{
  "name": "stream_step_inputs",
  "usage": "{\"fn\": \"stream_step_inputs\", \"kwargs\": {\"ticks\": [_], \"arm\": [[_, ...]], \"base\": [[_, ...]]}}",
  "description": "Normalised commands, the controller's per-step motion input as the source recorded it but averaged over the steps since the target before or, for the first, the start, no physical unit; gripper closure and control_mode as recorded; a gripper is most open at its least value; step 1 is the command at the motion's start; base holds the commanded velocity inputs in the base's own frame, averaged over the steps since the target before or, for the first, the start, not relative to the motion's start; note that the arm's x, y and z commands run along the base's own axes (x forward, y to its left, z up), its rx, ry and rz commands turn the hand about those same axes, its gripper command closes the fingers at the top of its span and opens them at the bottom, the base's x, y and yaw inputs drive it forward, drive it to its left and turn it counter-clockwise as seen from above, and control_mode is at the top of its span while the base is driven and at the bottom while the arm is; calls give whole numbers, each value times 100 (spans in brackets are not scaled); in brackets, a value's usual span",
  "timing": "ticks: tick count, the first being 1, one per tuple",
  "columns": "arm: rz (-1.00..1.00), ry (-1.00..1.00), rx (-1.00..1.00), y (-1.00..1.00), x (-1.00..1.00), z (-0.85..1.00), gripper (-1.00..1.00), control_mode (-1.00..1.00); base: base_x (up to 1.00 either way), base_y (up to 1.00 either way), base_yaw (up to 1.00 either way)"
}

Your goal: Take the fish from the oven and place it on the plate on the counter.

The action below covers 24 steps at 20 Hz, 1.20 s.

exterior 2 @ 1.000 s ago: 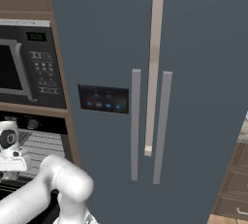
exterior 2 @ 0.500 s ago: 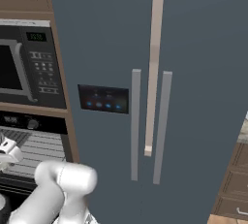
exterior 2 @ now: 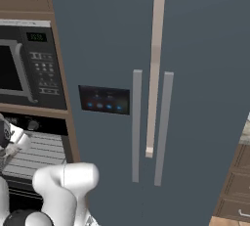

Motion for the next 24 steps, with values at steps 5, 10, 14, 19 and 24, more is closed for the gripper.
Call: {"fn": "stream_step_inputs", "kwargs": {"ticks": [5,10,14,19,24], "arm": [[7,-15,8,-77,42,75,100,-100],[17,0,2,-84,34,49,100,-100],[28,9,0,-88,18,43,100,-100],[29,12,-4,-56,0,47,100,-100],[13,9,-10,-18,0,63,100,-100]], "base": [[0,0,0],[0,0,0],[0,0,0],[0,0,0],[0,0,0]]}}
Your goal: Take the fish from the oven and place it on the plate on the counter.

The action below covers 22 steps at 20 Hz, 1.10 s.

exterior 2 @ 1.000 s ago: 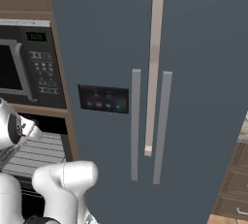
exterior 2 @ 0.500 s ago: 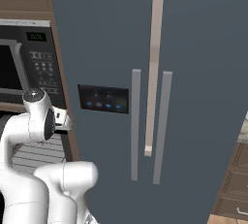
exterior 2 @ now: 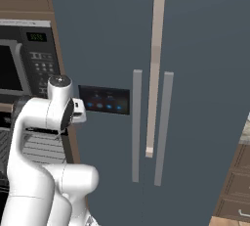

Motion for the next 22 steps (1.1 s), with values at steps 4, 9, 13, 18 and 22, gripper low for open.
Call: {"fn": "stream_step_inputs", "kwargs": {"ticks": [4,9,13,18,22], "arm": [[-5,2,-9,0,-1,55,100,-100],[-11,4,-2,-7,-4,35,100,-100],[-1,0,0,-11,-17,-4,100,-100],[-1,0,0,-24,-15,-17,100,-100],[0,0,0,-13,-20,-8,100,-100]], "base": [[0,0,0],[0,0,0],[0,0,0],[0,0,0],[0,0,0]]}}
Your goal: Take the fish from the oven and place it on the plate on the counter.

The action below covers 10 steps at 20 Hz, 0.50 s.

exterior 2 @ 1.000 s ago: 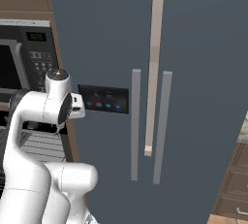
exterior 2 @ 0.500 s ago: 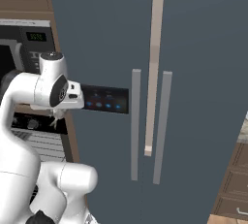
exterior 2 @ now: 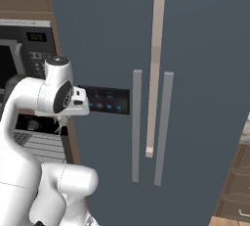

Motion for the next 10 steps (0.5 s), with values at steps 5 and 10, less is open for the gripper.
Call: {"fn": "stream_step_inputs", "kwargs": {"ticks": [5,10], "arm": [[0,0,0,-13,-21,-3,100,-100],[0,-1,0,-10,-11,0,100,100]], "base": [[0,0,0],[-18,-27,0]]}}
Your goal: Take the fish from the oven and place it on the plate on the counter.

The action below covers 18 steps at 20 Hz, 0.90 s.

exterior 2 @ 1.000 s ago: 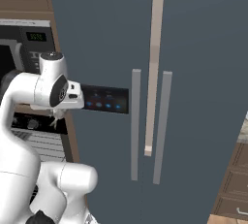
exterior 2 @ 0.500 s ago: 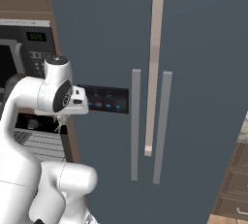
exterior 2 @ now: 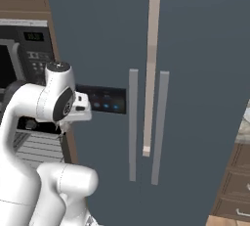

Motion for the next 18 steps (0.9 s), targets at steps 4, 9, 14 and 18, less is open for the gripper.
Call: {"fn": "stream_step_inputs", "kwargs": {"ticks": [4,9,14,18], "arm": [[0,0,0,0,0,0,100,100],[0,0,0,0,0,0,100,100],[0,0,0,0,0,0,100,100],[0,0,0,0,0,0,100,100]], "base": [[-24,-89,0],[-10,-100,0],[-7,-100,0],[0,-100,0]]}}
